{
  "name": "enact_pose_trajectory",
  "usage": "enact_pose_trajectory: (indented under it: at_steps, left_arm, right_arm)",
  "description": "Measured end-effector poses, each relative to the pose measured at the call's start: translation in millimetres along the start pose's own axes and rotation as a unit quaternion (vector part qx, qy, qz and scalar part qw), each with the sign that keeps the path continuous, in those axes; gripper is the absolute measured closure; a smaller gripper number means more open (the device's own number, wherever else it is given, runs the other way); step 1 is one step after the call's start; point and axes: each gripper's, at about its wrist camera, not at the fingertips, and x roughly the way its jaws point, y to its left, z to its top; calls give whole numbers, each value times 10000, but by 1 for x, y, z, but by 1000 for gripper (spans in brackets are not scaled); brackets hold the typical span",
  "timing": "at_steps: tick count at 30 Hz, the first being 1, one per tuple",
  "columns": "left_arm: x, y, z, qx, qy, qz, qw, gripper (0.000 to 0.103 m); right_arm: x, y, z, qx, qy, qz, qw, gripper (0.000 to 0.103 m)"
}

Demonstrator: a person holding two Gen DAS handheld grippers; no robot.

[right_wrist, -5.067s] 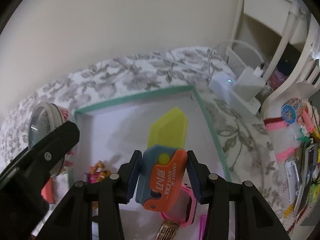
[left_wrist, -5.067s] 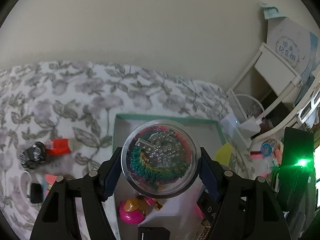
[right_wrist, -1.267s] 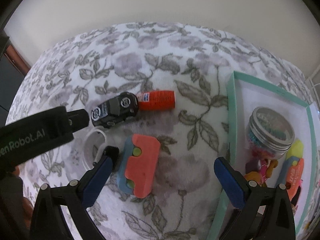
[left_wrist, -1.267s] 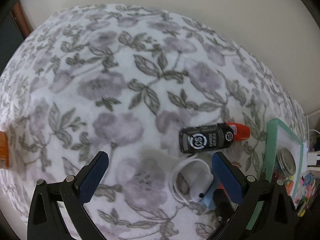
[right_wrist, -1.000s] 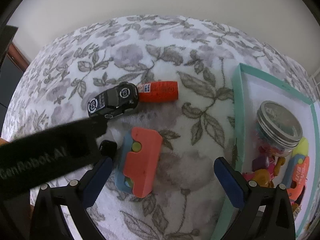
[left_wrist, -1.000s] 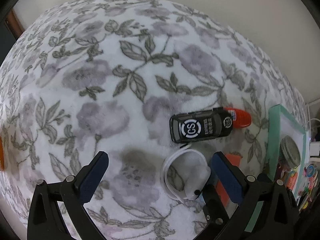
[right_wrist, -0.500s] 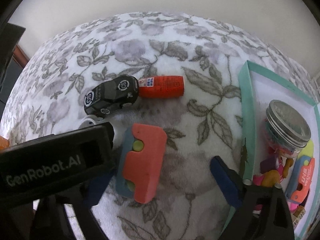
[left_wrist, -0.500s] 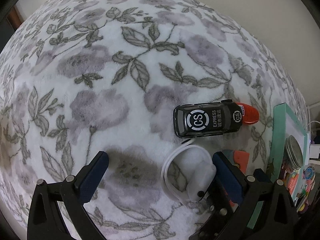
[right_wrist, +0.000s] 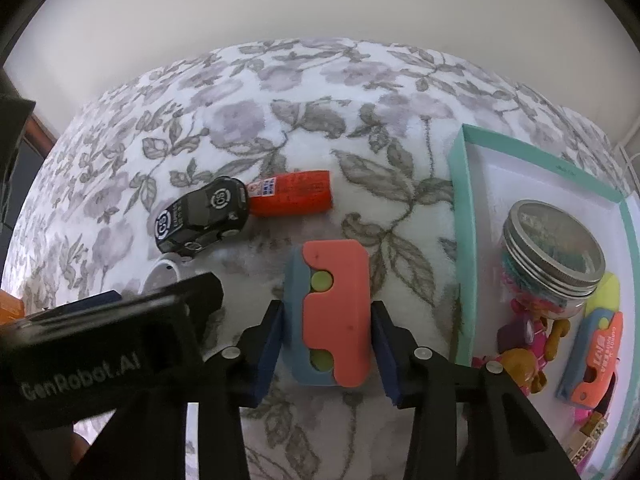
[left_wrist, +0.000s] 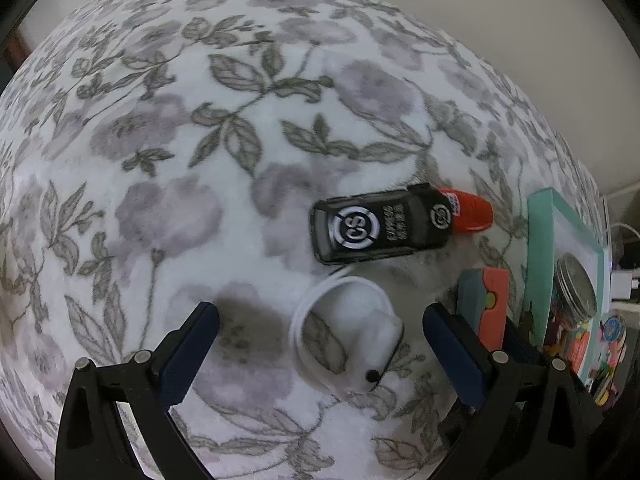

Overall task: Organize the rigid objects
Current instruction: 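Grasp white earphone case with left tool while right tool grasps coral toy knife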

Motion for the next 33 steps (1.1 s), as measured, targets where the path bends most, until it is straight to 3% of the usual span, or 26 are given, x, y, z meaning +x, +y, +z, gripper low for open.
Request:
enact_pose_trajectory:
  at_steps: [4, 7, 13, 15, 23, 33]
  left_arm:
    - [0, -7, -2, 74, -12, -6, 10000, 3]
    - [-1, -12, -2, 150, -34, 64, 9999, 13]
    - [-7, -14, 2, 280, -102, 82, 9995, 40]
    - [-9, -15, 3, 284, -108, -103, 9995, 52]
    - [-21, -16, 7, 271, -211, -269, 9990, 53]
    - [-83, -14, 18, 296, -955, -571, 9933, 53]
  right_arm:
    - [-1, -12, -2, 140, -6, 108, 9998, 58]
    - [-1, -17, -2, 185, -8, 107, 9998, 58]
    - [-1, -16, -2, 209, 5, 117, 9997, 58]
    - [-1, -16, -2, 213, 23, 120, 9997, 58]
    - [-7, -21, -2, 328, 79, 152, 9993, 58]
    - [-31, -25, 3, 347, -100, 276, 9990, 58]
